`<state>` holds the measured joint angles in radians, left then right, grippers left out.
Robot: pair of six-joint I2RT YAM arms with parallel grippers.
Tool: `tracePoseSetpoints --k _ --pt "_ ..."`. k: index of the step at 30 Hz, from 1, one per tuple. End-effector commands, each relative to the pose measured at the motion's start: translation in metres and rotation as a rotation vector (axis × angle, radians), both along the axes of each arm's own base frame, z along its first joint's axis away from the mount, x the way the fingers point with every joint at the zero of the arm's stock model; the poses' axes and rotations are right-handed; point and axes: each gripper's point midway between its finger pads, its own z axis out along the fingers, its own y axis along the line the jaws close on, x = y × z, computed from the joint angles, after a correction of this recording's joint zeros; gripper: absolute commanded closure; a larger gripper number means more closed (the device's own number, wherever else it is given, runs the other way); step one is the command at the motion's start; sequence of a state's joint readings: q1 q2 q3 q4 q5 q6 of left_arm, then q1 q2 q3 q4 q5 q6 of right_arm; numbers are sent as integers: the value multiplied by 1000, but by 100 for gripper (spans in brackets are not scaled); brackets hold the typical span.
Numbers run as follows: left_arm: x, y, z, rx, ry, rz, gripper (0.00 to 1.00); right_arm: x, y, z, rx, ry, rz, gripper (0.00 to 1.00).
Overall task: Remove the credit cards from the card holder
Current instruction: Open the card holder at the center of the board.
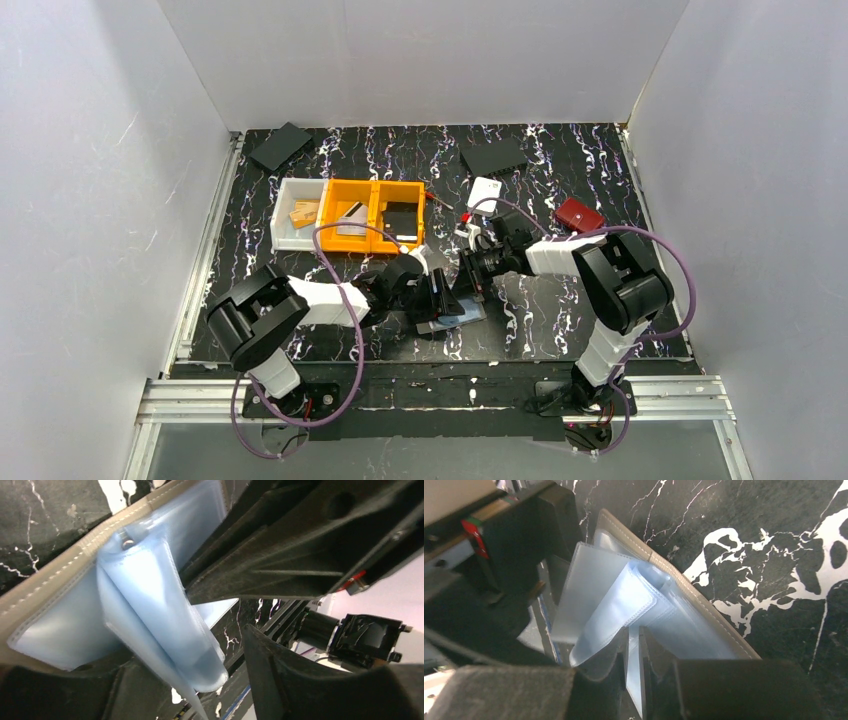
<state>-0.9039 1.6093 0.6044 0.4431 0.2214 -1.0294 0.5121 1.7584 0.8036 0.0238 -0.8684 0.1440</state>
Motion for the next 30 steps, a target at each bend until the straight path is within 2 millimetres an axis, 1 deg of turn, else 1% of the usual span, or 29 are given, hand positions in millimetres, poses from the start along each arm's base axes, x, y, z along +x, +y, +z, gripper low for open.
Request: tracePoseSetpoints --k 1,4,5,8,10,12,16,18,21,27,30 --pt "-31 52 -72 289 149 10 55 4 6 12 90 56 -33 78" --pt "-30 61 -76 336 145 24 68 10 1 15 102 58 -52 78" --pt "-31 64 -77 348 146 28 71 12 -1 16 98 48 -55 78" --pt "-30 71 -78 357 154 53 77 19 -8 14 36 -34 -38 77" --pt "-30 78 -78 355 161 80 78 22 -17 12 -37 -101 -24 74" --pt "-29 81 -76 347 164 94 77 24 -25 11 -76 -156 -14 72" --pt "-29 83 -74 327 184 96 76 34 -37 8 -157 -247 -34 74" --pt "-29 83 -73 322 187 99 71 37 -40 10 -174 -279 -39 74" --pt "-30 80 -73 313 196 94 66 33 -39 7 -180 -274 -26 74" --pt "-29 76 -70 284 194 96 58 21 -30 -2 -168 -210 13 73" --pt "-29 75 -69 273 196 94 56 19 -27 0 -141 -194 26 74"
